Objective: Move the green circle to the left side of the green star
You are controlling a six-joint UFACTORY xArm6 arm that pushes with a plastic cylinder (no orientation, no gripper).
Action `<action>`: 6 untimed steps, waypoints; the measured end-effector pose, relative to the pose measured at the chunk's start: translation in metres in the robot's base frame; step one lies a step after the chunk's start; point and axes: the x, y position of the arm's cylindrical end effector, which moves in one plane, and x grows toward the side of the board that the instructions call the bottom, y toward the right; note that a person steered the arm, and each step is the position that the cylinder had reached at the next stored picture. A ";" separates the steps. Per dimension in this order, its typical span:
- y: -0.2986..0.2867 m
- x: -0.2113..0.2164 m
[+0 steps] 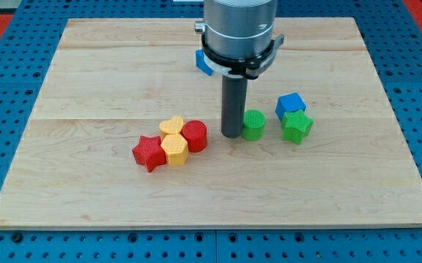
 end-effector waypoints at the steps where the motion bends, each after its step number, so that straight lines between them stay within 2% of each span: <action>1: 0.008 0.000; 4: 0.030 0.000; 5: 0.027 0.000; 6: -0.009 -0.002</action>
